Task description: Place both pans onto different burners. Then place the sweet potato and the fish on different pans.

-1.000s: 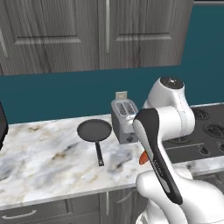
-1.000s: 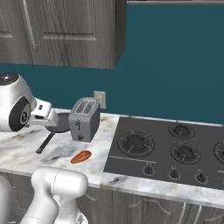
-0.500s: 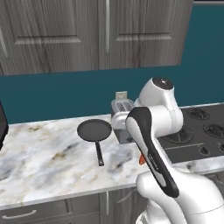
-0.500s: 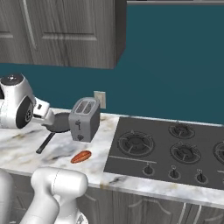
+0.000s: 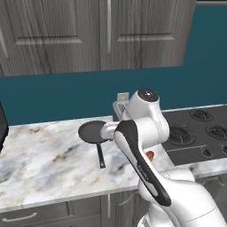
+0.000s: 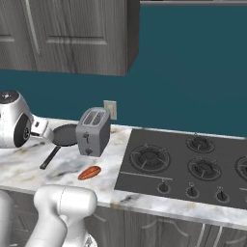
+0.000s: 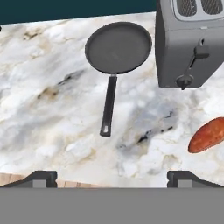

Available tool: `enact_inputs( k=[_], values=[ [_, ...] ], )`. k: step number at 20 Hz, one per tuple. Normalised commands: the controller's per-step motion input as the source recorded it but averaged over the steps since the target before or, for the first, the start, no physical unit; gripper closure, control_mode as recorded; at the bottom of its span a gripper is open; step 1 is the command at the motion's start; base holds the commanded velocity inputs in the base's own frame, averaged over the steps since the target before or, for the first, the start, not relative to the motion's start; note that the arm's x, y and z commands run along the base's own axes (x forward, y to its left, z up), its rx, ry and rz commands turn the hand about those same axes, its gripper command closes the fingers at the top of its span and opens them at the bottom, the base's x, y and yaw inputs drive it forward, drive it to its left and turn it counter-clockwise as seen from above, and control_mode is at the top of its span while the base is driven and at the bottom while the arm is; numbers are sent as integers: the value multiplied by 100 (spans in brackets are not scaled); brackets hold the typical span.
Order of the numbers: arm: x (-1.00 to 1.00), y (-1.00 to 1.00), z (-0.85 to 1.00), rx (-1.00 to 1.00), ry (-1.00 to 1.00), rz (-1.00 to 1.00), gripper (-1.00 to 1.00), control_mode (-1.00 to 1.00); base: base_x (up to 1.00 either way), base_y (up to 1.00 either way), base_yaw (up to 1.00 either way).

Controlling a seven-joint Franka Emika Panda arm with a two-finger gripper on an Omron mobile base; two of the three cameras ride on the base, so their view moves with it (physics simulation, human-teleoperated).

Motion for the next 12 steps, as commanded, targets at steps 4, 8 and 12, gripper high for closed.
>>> enact_inputs(
  k=[4,8,12],
  values=[
    [12,14,-31,0,0,-3,-100,-100,0,0,0],
    [16,7,-30,0,0,-8,-100,-100,0,0,0],
    [22,0,-30,0,0,-9,-100,-100,0,0,0]
  ],
)
